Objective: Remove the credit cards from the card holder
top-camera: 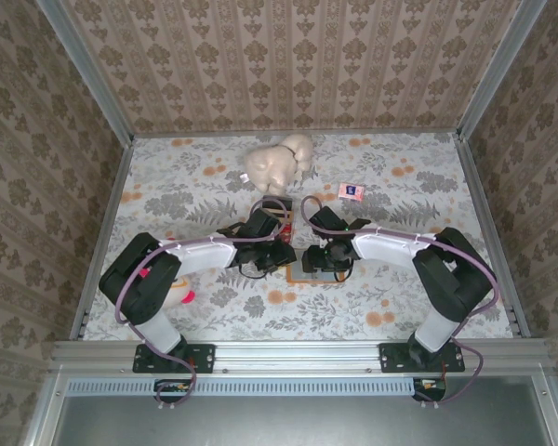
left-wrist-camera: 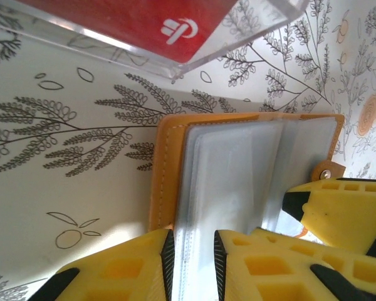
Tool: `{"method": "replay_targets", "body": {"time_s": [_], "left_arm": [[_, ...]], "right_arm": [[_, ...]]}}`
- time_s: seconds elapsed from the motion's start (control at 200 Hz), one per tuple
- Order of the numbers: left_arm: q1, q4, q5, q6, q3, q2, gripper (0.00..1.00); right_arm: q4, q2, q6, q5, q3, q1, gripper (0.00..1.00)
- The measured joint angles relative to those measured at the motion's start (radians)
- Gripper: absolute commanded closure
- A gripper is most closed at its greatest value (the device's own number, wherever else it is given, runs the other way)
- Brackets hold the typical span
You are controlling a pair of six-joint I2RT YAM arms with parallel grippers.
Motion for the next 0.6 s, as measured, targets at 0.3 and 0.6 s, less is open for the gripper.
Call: {"method": "replay_targets", "body": {"time_s": [0.3,0.6], "left_arm": [[0.000,0.024,0.030,0.000,0.003,0.005,0.73],[-0.008,0.003,0.032,0.001,0.023,0.039,0.72]], "right_arm": [[-0.042,0.032,-0.001,0.043,0.026,0.002,0.59],[-0.042,0.032,-0.001,0.043,0.026,0.001,0.58]]}}
